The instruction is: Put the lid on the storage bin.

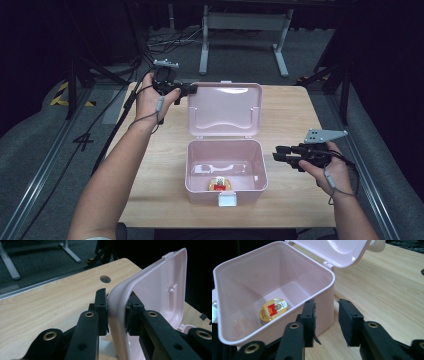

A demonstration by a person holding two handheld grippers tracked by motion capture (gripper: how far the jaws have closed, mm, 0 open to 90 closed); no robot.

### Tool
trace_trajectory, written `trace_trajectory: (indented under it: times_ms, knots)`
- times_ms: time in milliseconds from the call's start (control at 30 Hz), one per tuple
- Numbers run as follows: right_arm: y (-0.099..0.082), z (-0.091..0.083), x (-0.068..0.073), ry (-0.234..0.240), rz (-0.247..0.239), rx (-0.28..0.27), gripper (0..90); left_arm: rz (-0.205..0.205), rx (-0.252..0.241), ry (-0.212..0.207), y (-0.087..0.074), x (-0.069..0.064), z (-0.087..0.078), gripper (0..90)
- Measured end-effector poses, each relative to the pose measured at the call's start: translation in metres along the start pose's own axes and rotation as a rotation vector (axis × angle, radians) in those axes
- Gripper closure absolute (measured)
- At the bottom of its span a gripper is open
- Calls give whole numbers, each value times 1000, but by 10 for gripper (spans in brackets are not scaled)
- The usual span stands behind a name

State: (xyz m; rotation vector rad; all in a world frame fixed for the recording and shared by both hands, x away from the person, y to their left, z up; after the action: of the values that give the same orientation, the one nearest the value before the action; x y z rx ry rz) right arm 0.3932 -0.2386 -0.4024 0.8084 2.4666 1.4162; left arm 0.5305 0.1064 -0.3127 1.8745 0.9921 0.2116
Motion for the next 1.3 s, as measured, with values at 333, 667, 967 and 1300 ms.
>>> trace_trajectory:
  times_ms: [333, 667, 967, 1300]
  knots:
    - [6, 0, 12, 34, -6, 3, 725, 71, -52, 6, -2, -18, -18, 733]
    - [12, -2, 22, 36, -30, 3, 726, 114, -122, 50, -9, -35, -30, 720]
    - [14, -3, 25, 36, -33, -5, 730, 117, -176, 56, -16, -44, -37, 704]
    - [19, -2, 33, 39, -43, -17, 739, 117, -224, 57, -25, -59, -47, 668]
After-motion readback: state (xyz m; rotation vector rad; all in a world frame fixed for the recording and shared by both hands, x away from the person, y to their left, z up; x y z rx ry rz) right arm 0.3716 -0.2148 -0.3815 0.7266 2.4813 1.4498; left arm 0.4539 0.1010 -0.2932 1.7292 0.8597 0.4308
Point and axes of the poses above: each handheld gripper's, and its own axes: z roughly forward along the jaws, y roughly out of its top, x roughly to its left, the point moved 6 cm from there along z, roughly forward along the jaws, and after that the axes turned 2 degrees about -z, right-handed, at the moved point
